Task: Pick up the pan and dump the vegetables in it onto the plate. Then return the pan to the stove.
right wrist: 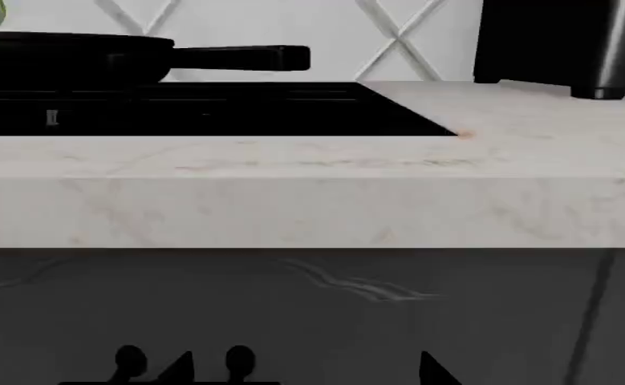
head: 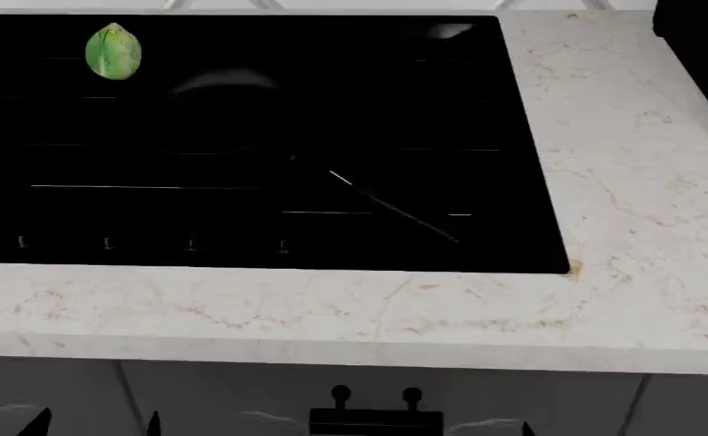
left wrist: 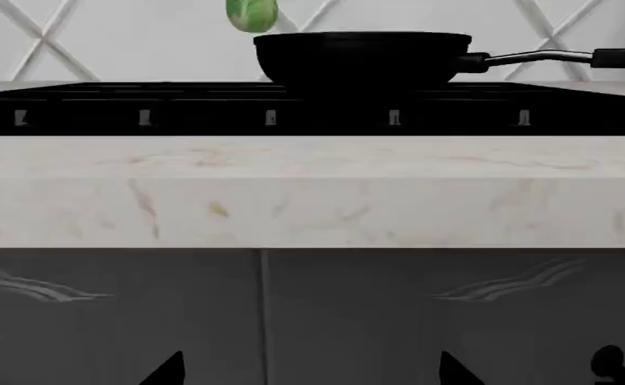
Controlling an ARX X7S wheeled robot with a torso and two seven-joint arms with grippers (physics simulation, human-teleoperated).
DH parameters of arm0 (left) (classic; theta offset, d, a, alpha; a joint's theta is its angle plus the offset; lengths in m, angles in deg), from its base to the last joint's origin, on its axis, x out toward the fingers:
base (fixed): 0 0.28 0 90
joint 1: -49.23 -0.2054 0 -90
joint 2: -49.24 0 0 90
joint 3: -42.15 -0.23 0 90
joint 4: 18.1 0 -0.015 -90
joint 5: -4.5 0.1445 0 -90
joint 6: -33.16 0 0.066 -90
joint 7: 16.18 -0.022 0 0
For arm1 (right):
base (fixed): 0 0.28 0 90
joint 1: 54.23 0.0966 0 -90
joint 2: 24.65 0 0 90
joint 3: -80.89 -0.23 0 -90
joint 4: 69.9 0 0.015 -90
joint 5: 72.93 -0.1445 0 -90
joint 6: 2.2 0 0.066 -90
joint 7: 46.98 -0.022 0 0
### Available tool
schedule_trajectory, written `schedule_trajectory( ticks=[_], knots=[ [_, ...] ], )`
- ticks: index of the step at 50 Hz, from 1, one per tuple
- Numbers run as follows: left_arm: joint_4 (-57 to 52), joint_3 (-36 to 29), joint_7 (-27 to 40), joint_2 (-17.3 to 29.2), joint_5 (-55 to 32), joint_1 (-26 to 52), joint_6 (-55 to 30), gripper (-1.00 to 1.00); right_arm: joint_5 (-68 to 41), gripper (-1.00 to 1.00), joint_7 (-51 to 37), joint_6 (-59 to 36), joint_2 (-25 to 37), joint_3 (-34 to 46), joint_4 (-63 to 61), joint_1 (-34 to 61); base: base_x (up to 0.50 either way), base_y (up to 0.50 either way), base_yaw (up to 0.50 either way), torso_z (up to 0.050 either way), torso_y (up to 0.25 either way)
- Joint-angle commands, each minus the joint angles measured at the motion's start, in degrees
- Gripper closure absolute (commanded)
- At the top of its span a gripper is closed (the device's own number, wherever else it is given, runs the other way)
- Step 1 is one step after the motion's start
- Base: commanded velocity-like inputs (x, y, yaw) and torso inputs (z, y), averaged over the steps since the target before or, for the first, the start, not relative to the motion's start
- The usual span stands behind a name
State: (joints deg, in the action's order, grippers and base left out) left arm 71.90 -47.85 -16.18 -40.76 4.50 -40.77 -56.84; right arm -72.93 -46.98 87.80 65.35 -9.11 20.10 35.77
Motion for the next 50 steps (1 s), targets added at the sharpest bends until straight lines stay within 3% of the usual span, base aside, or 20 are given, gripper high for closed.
schedule_trajectory(
  ticks=[1,20,22,23,29,38,50],
  knots=[
    [0.2,-1.1,1.1,0.9,-0.9,0.1,0.1,-1.00,-1.5,-1.00,-1.8,-0.1,1.5,1.8,-0.1,0.1,0.00,0.00,0.00,0.000,0.000],
    [1.0,-4.4,4.1,3.6,-3.0,-0.1,0.9,-1.00,-2.7,-1.00,-3.8,0.4,3.6,5.1,-0.1,0.2,0.00,0.00,0.00,0.000,0.000],
    [0.6,-5.3,6.5,3.5,0.4,-0.8,3.9,-1.00,-1.4,-1.00,-3.7,-0.7,3.8,6.1,-1.7,-0.6,0.00,0.00,0.00,0.000,0.000],
    [-0.2,-0.4,0.7,0.6,-0.9,-0.8,1.8,-1.00,0.4,-1.00,-0.3,0.1,0.6,1.6,-0.9,-0.3,0.00,0.00,0.00,0.000,0.000],
    [-3.4,-1.9,1.7,2.4,-2.3,-2.3,1.3,-1.00,0.5,-1.00,-2.1,-0.6,2.0,4.1,-1.7,-0.5,0.00,0.00,0.00,0.015,0.041],
    [-27.0,1.0,2.8,7.4,-4.7,-2.7,-18.8,-1.00,1.3,-1.00,-1.3,-17.3,5.1,5.1,-21.9,-1.6,0.00,0.00,0.00,0.045,0.115],
    [-42.0,2.7,2.2,12.4,-6.6,3.2,-37.0,-1.00,2.0,-1.00,1.5,-39.0,10.2,5.5,-38.7,6.6,0.00,0.00,0.00,0.045,0.115]
  ],
)
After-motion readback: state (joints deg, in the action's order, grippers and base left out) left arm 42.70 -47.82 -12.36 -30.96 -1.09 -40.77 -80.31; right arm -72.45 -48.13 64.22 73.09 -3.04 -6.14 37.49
